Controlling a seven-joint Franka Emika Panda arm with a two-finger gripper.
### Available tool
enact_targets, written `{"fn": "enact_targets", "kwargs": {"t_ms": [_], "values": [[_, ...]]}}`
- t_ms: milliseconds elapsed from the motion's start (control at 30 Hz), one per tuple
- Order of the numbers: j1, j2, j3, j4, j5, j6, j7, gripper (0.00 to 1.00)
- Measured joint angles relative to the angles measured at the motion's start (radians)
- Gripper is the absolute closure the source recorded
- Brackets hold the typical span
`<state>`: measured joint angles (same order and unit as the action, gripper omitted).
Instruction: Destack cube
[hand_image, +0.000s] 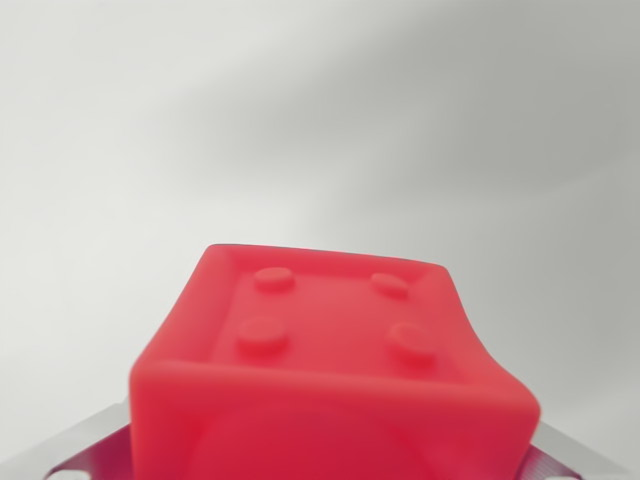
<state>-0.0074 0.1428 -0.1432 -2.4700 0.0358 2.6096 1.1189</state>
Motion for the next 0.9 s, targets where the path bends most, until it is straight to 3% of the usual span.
{"fn": "enact_targets", "kwargs": {"t_ms": [533, 900], "values": [[-0.001, 0.105, 0.008, 0.003, 0.035, 0.097, -0.025, 1.00], [-0.008, 0.176, 0.019, 0.012, 0.061, 0.158, -0.044, 1.00]]}}
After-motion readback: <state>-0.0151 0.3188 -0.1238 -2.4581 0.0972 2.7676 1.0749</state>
